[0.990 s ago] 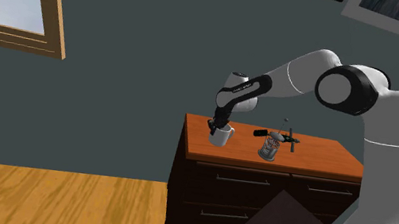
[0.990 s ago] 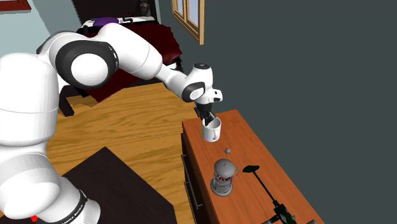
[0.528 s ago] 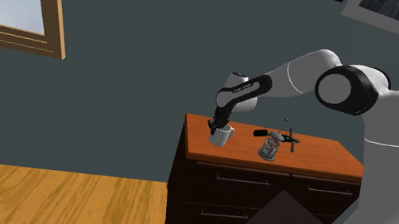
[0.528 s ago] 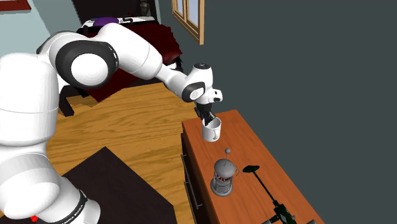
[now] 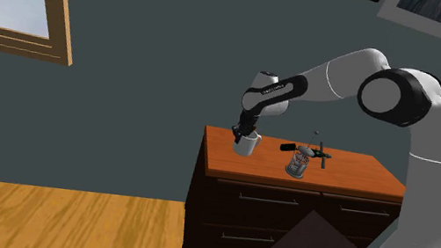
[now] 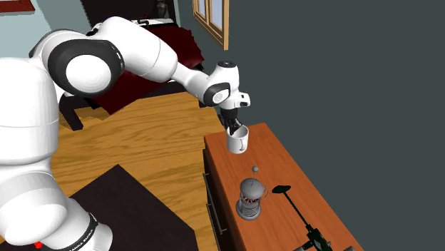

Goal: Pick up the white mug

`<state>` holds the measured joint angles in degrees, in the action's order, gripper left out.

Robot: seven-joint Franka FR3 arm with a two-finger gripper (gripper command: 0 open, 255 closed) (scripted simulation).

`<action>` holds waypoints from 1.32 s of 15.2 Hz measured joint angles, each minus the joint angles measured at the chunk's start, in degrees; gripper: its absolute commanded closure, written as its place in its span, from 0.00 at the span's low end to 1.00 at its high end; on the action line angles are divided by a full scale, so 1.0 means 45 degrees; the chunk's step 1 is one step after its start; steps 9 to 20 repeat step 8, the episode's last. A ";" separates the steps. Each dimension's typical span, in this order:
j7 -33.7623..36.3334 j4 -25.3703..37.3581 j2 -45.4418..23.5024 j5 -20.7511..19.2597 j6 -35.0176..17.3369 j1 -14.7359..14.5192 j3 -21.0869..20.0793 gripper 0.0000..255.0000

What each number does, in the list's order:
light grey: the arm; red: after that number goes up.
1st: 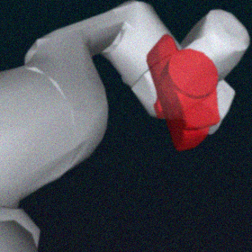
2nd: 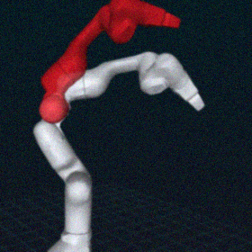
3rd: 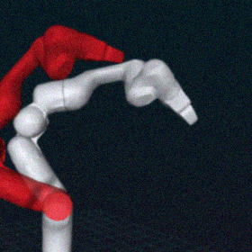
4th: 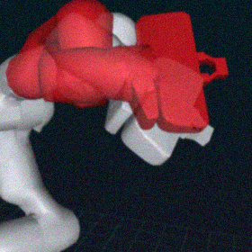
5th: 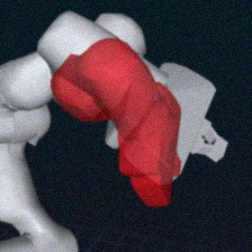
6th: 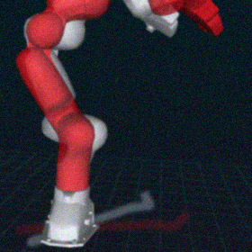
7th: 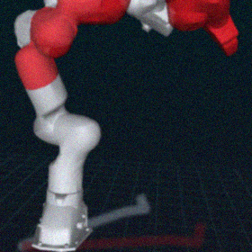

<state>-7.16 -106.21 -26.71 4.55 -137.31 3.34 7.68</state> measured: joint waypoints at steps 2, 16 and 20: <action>-0.0004 0.0092 0.0161 -0.0028 0.0249 0.0008 0.0025 1.00; 0.0077 0.0238 0.0759 -0.0146 0.0990 -0.0048 0.0087 1.00; 0.0077 0.0238 0.0759 -0.0146 0.0990 -0.0048 0.0087 1.00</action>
